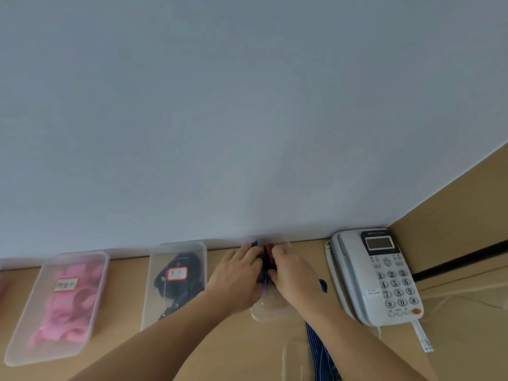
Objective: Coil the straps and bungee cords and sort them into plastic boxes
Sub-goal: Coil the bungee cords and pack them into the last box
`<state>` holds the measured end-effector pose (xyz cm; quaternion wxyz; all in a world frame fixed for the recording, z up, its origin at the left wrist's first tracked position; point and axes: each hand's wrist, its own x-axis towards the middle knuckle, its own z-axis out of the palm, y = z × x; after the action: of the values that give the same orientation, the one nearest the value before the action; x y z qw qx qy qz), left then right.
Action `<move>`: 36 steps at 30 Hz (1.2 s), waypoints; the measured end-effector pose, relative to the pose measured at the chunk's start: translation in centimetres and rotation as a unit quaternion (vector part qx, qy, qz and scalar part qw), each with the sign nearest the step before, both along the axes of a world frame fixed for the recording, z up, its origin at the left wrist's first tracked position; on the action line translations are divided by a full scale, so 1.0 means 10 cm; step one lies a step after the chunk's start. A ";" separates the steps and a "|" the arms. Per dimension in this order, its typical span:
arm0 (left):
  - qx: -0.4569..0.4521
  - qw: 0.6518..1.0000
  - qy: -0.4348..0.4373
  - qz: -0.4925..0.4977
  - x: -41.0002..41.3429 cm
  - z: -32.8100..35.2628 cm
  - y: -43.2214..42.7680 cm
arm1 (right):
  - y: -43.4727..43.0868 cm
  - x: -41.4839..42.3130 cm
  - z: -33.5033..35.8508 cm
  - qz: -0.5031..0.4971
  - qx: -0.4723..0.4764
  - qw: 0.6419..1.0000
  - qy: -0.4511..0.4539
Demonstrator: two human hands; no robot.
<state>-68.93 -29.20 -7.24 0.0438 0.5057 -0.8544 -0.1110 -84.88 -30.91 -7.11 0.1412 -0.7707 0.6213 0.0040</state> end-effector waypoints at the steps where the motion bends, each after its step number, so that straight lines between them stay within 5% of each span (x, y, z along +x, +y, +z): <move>1: -0.015 1.000 -0.002 0.001 0.00 0.01 0.00 | 0.01 -0.01 0.00 0.009 -0.012 1.000 0.015; 5: -0.021 0.999 -0.033 0.011 0.01 0.01 0.03 | 0.02 -0.01 -0.02 0.013 -0.048 0.998 0.046; 21: 0.052 0.996 -0.036 0.067 -0.04 0.11 0.09 | 0.11 -0.22 0.14 0.007 -0.034 0.996 -0.088; 29: 0.043 0.988 0.047 0.142 -0.42 0.47 0.50 | 0.48 -0.71 0.35 0.009 -0.046 0.987 -0.156; 36: 0.052 0.977 0.103 0.178 -1.03 0.42 1.11 | 1.05 -1.25 0.17 -0.027 0.043 0.986 -0.157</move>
<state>-79.21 -18.09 -2.99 0.1241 0.6368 -0.7350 -0.1971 -97.37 -20.44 -5.39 0.2701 -0.7379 0.6113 -0.0947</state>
